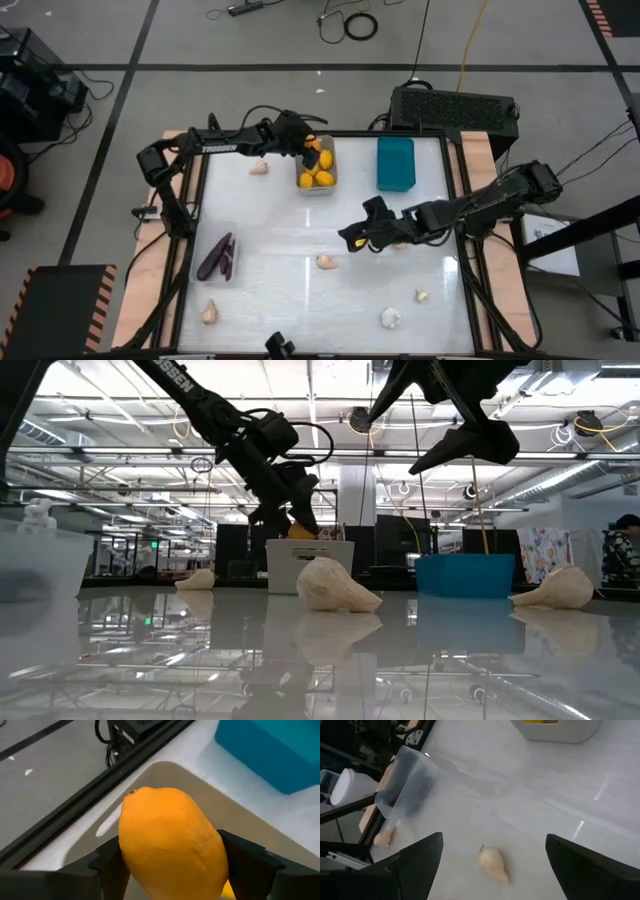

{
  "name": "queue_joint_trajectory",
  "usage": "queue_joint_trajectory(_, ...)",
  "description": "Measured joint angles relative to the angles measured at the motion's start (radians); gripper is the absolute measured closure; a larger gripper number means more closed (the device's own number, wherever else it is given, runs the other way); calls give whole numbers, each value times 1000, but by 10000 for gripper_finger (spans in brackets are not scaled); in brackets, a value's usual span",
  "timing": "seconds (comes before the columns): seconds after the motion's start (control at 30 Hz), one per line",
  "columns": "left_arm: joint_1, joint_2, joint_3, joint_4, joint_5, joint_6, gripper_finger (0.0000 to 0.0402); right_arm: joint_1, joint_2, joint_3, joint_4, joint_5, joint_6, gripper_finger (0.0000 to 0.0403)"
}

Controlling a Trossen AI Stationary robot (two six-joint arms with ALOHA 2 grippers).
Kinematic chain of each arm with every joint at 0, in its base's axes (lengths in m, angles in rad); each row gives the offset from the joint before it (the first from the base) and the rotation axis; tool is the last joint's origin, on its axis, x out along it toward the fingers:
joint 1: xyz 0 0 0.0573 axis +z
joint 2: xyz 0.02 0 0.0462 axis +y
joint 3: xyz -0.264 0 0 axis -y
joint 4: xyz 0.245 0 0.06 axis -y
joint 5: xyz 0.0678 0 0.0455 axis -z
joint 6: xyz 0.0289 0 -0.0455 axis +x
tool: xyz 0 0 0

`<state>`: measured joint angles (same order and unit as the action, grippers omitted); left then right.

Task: Sort produce into baskets
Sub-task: Put the yellow lemon into the gray bin, then put the white garlic into the blue bin

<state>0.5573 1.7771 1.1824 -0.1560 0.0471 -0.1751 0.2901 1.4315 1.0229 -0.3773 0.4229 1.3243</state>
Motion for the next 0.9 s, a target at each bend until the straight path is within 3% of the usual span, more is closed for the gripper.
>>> queue_joint_trajectory(0.13,0,0,0,-10,-8,10,117,-8,0,0,7,0,0,57)
queue_joint_trajectory(0.4,5,0,0,-11,-26,31,48,-23,0,0,7,-3,-5,57)
queue_joint_trajectory(0.53,6,-24,12,-42,-27,31,31,-31,0,0,5,-4,-7,57)
queue_joint_trajectory(0.73,5,-105,116,-239,-18,52,30,-42,0,0,14,-8,-88,57)
queue_joint_trajectory(0.9,-14,-215,169,-451,1,137,30,-42,0,0,32,-20,-269,57)
